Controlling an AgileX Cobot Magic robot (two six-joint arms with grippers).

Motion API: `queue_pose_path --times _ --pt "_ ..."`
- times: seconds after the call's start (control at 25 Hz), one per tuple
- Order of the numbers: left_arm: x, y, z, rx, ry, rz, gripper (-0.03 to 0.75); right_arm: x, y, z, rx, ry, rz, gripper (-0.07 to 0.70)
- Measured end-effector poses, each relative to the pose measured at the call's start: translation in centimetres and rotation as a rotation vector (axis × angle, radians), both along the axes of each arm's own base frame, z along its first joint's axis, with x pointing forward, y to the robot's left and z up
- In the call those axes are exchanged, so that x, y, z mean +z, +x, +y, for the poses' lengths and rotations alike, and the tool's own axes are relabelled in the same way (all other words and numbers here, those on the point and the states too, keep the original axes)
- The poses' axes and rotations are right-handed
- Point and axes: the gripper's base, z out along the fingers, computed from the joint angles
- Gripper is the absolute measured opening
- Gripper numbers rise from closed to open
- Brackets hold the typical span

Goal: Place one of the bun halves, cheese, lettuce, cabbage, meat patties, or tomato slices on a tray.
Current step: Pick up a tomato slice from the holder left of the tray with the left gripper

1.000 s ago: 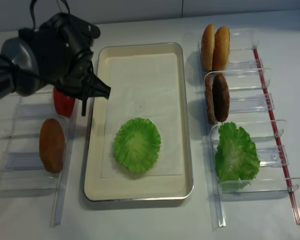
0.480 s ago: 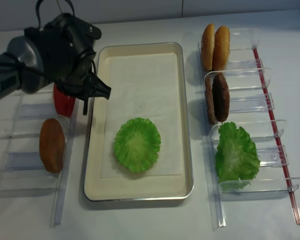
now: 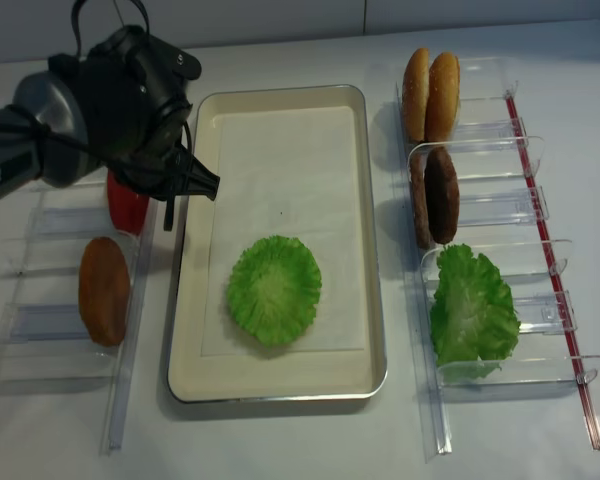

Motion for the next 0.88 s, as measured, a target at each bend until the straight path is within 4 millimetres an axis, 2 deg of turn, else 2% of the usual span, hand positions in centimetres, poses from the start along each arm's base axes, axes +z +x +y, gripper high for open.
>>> queue_pose_path --times 0.24,0.72,0.88 --pt "0.05 0.02 0.09 -0.002 0.013 -0.001 0.087 0.0 0.0 0.0 0.0 0.0 0.0 0.34" --pt "0.26 -0.26 -0.59 -0.045 0.072 -0.01 0.084 -0.02 -0.01 0.0 0.0 0.0 0.002 0.34" --pt "0.97 -0.26 -0.58 -0.019 0.097 -0.003 0.084 -0.02 -0.01 -0.05 -0.007 0.001 0.002 0.34"
